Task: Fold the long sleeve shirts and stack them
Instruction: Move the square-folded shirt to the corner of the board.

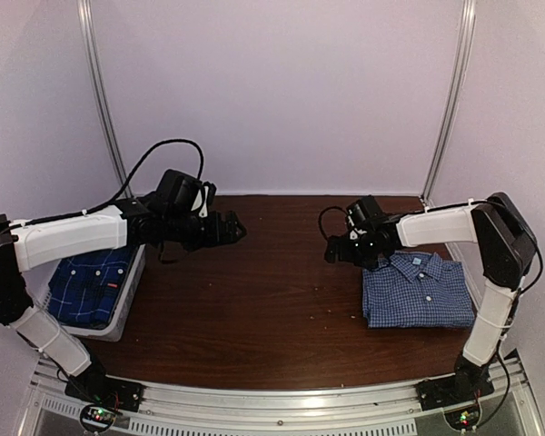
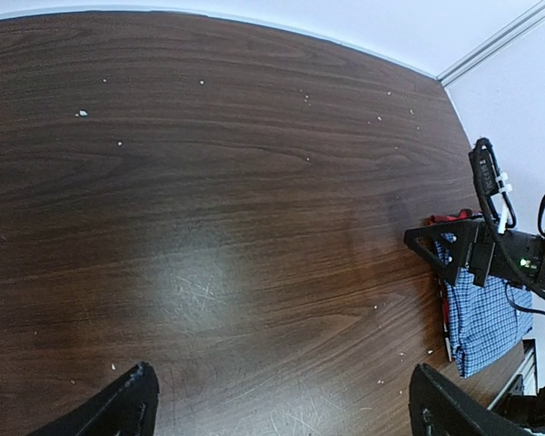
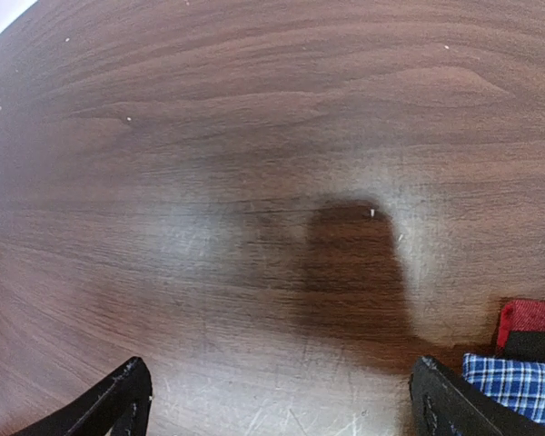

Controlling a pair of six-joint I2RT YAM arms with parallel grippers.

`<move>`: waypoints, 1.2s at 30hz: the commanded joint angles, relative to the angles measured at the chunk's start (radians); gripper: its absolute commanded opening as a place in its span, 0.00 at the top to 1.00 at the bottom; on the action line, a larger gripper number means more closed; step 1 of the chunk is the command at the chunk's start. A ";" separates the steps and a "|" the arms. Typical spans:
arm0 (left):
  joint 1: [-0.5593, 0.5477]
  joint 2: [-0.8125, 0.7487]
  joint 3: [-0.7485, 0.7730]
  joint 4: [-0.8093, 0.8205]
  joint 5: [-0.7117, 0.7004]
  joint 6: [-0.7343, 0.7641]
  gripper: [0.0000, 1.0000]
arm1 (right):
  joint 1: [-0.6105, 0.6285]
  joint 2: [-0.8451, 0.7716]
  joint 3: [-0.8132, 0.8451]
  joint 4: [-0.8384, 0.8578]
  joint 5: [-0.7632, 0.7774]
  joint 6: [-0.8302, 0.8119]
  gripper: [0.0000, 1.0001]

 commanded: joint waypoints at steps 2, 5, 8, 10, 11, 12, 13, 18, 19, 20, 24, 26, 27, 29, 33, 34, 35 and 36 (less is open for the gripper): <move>0.005 -0.010 -0.009 0.035 -0.004 0.003 0.02 | -0.029 -0.005 -0.037 -0.003 0.020 -0.010 0.00; 0.005 -0.010 -0.009 0.038 -0.004 0.003 0.02 | -0.030 -0.028 -0.085 -0.002 0.040 -0.003 0.00; 0.005 -0.006 -0.006 0.037 -0.004 0.002 0.02 | -0.035 -0.059 -0.143 0.016 0.046 0.009 0.00; 0.005 -0.002 -0.005 0.037 -0.004 0.001 0.02 | -0.038 -0.079 -0.184 0.025 0.045 0.013 0.00; 0.005 -0.001 -0.003 0.037 -0.001 0.003 0.02 | -0.039 -0.090 -0.203 0.031 0.046 0.016 0.00; 0.005 0.001 -0.003 0.036 -0.001 0.003 0.02 | -0.040 -0.103 -0.224 0.035 0.045 0.020 0.00; 0.005 0.001 -0.002 0.037 -0.001 0.003 0.02 | -0.039 -0.118 -0.243 0.039 0.044 0.025 0.00; 0.005 0.000 -0.003 0.036 -0.001 0.005 0.02 | -0.040 -0.214 -0.344 0.054 0.033 0.042 0.00; 0.005 0.003 -0.002 0.036 0.000 0.004 0.02 | -0.040 -0.231 -0.359 0.051 0.032 0.044 0.00; 0.005 0.004 -0.001 0.036 0.002 0.003 0.02 | -0.040 -0.248 -0.369 0.050 0.030 0.045 0.00; 0.005 0.016 0.003 0.041 0.012 -0.002 0.02 | -0.040 -0.303 -0.366 0.046 0.017 0.034 0.00; 0.005 0.019 0.008 0.041 0.015 -0.001 0.02 | -0.039 -0.330 -0.345 0.039 0.010 0.027 0.00; 0.005 0.017 0.007 0.041 0.013 -0.001 0.02 | -0.039 -0.344 -0.332 0.036 0.008 0.025 0.00; 0.005 0.012 0.004 0.043 0.007 -0.002 0.02 | -0.038 -0.373 -0.302 0.030 0.006 0.014 0.00; 0.005 0.010 0.000 0.042 0.000 0.006 0.02 | -0.037 -0.423 -0.243 0.019 0.003 -0.005 0.00; 0.005 0.010 0.000 0.043 0.002 0.007 0.02 | -0.035 -0.435 -0.232 0.020 -0.001 -0.010 0.00; 0.005 0.009 0.000 0.046 0.004 0.009 0.02 | -0.032 -0.448 -0.221 0.021 -0.003 -0.013 0.00; 0.005 0.008 -0.001 0.051 0.006 0.009 0.02 | -0.029 -0.465 -0.213 0.024 -0.006 -0.016 0.00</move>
